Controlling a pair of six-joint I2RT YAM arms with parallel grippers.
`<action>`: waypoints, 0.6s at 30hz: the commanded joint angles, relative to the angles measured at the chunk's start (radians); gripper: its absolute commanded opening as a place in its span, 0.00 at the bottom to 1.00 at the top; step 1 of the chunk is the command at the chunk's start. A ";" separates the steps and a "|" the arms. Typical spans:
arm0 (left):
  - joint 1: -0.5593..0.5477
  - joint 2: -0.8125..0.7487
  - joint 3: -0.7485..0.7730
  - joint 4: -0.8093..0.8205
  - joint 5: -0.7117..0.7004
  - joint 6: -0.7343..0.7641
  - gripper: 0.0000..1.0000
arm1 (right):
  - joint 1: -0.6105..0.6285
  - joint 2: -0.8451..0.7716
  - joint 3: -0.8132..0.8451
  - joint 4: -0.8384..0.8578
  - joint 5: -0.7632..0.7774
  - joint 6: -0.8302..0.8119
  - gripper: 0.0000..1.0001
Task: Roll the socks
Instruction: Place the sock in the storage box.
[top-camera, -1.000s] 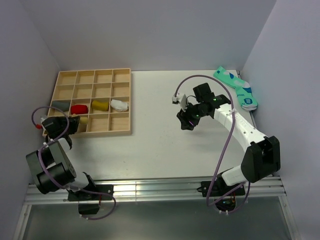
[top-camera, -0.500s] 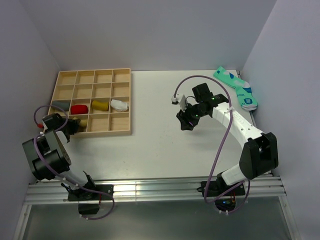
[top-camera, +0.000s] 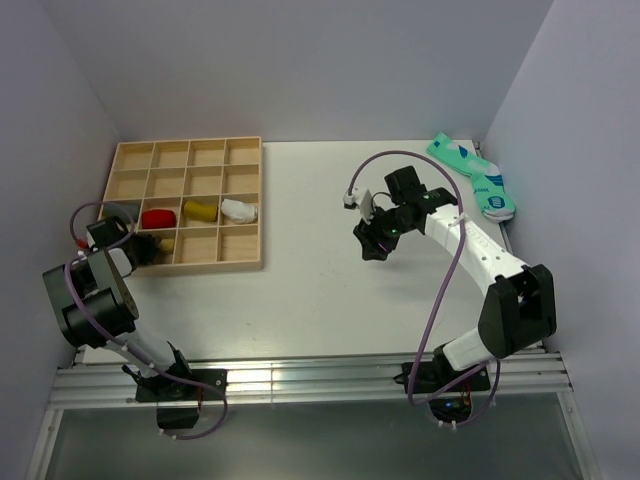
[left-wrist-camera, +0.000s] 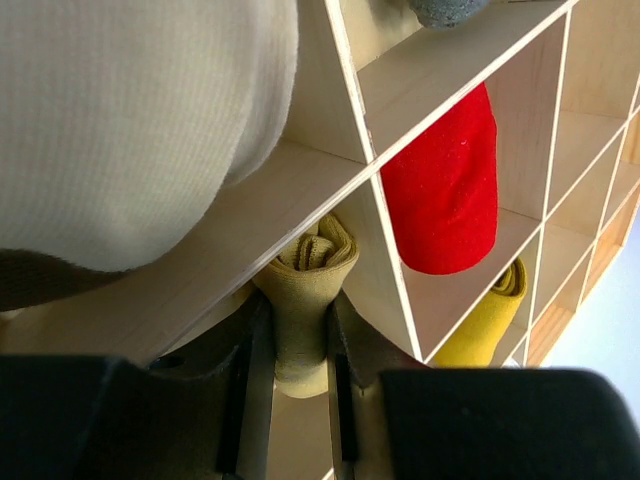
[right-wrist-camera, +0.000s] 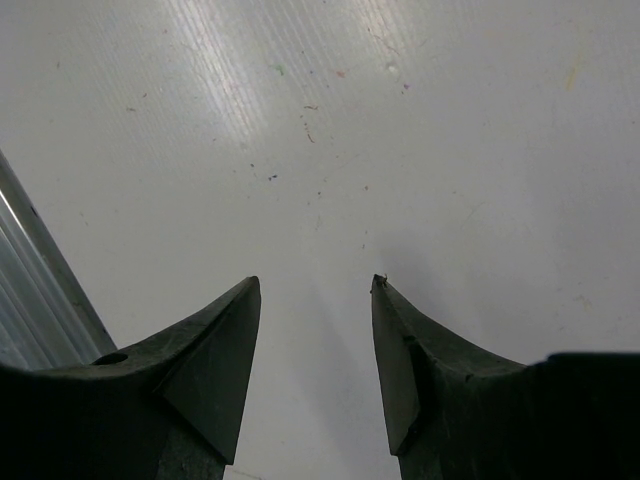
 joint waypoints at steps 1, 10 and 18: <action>-0.009 0.026 0.025 -0.106 -0.127 0.033 0.14 | -0.013 0.009 0.013 0.019 -0.010 -0.013 0.56; -0.023 -0.028 0.074 -0.194 -0.162 -0.015 0.40 | -0.024 0.018 0.031 0.002 -0.020 -0.017 0.55; -0.031 -0.052 0.130 -0.289 -0.183 -0.009 0.50 | -0.029 0.035 0.039 -0.009 -0.030 -0.020 0.55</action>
